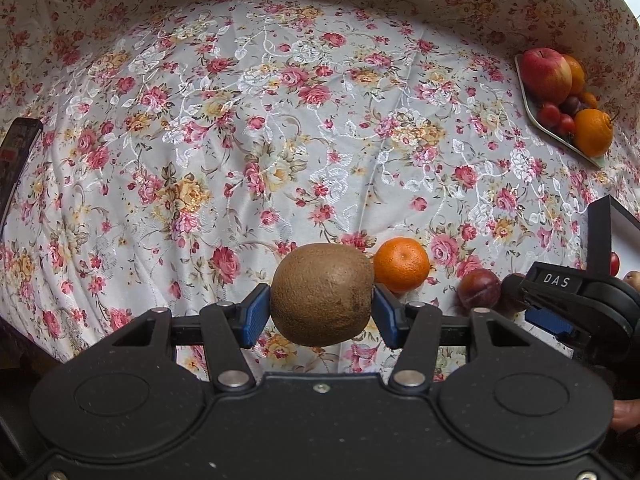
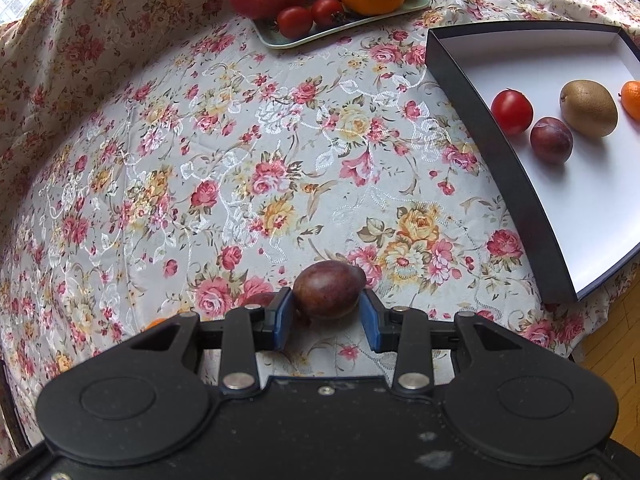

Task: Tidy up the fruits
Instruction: 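Close the left tool on the kiwi while the right tool grips the plum, then lift the kiwi with the left tool while the right tool lifts the plum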

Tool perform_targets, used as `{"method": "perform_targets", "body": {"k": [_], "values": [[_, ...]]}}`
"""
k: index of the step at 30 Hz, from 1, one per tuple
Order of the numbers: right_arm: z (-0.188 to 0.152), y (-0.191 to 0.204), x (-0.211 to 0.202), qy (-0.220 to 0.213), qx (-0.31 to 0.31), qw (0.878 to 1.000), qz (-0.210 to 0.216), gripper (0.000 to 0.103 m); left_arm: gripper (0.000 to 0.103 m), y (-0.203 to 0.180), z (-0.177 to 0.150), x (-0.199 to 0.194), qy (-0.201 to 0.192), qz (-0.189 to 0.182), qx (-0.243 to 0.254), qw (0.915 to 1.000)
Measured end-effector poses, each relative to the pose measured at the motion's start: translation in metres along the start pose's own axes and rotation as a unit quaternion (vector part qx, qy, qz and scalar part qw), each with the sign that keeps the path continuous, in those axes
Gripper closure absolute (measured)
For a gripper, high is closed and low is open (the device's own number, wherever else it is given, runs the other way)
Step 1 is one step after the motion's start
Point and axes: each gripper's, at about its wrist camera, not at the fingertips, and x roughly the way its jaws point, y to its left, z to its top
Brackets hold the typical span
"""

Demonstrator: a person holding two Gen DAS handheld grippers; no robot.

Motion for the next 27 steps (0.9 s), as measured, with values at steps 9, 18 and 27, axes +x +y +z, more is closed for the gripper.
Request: {"method": "perform_targets", "body": {"k": [9,18,27], "values": [[-0.002,0.003,0.009,-0.007,0.005,1.000,-0.020,0.060,0.044,0.006,0.000,-0.002,0.001,-0.002,-0.005,1.0000],[-0.006,0.004,0.011,-0.007,-0.004,1.000,-0.018,0.061,0.044,0.007,0.001,-0.003,0.000,-0.002,-0.006,1.0000],[-0.001,-0.005,0.003,-0.009,0.018,1.000,0.000,0.062,0.044,0.001,0.003,-0.003,-0.003,0.002,-0.004,1.0000]]}}
